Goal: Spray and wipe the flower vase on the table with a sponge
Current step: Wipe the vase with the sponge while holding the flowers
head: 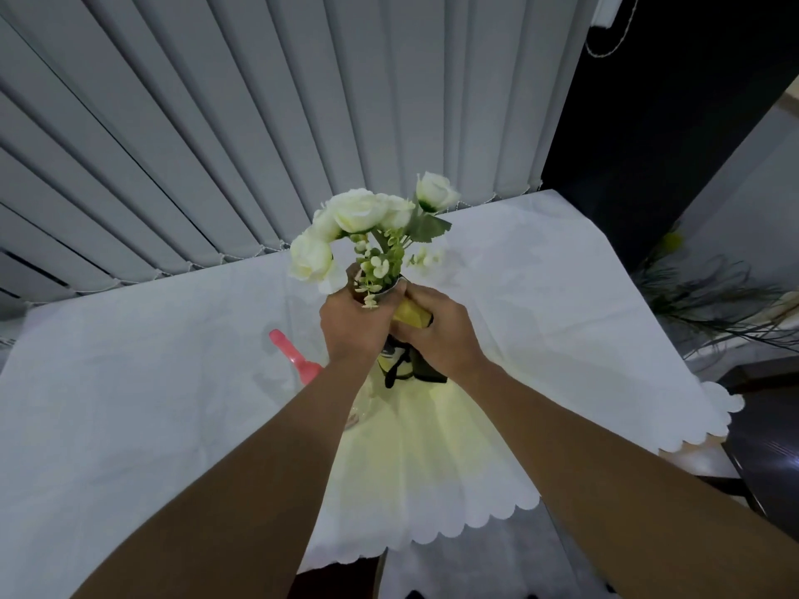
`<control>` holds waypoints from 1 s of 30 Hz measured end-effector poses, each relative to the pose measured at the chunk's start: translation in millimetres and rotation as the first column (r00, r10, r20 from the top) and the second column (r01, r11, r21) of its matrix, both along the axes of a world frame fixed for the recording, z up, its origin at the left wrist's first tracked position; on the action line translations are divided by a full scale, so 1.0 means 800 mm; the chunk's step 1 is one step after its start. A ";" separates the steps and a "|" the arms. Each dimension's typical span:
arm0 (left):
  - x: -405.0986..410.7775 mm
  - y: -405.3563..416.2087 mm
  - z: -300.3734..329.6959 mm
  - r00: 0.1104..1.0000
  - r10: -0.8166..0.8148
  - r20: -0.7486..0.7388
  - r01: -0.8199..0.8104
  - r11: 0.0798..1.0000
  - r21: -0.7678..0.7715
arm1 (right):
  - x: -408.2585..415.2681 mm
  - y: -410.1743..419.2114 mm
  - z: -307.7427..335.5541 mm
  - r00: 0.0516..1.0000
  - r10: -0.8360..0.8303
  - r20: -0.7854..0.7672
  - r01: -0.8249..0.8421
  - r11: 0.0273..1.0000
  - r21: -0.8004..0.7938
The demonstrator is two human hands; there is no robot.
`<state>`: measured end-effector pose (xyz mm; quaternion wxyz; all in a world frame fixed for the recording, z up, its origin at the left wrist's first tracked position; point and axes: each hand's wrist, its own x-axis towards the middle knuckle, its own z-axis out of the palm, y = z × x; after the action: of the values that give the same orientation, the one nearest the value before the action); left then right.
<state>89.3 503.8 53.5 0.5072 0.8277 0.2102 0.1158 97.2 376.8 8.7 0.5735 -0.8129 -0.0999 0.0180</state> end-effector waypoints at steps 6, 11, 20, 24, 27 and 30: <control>-0.005 0.005 -0.006 0.996 0.084 -0.036 -0.086 0.994 -0.061 | -0.026 -0.004 -0.041 0.984 0.021 -0.174 -0.043 0.991 -0.125; -0.010 -0.001 -0.009 0.994 0.093 -0.057 -0.097 0.992 -0.083 | -0.034 0.003 -0.059 0.972 0.004 -0.233 -0.052 0.978 -0.202; -0.012 0.009 -0.006 0.977 0.193 -0.094 -0.195 0.981 -0.016 | -0.040 0.012 -0.060 0.979 -0.012 -0.204 -0.034 0.975 -0.220; -0.005 0.006 -0.010 0.991 0.103 -0.081 -0.107 0.993 -0.042 | -0.035 0.008 -0.035 0.988 -0.070 -0.135 0.056 0.993 -0.103; -0.005 0.000 -0.012 0.995 0.075 -0.059 -0.082 0.990 -0.119 | -0.025 0.002 -0.013 0.995 -0.095 0.026 0.097 0.991 -0.088; -0.005 -0.005 -0.010 0.998 0.006 -0.066 -0.014 0.992 -0.128 | -0.017 0.003 -0.013 0.986 -0.115 0.124 0.121 0.992 -0.045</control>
<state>85.2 499.8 45.4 0.5518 0.7955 0.2379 0.0776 83.4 378.9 -2.0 0.5450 -0.8317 -0.0856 -0.0626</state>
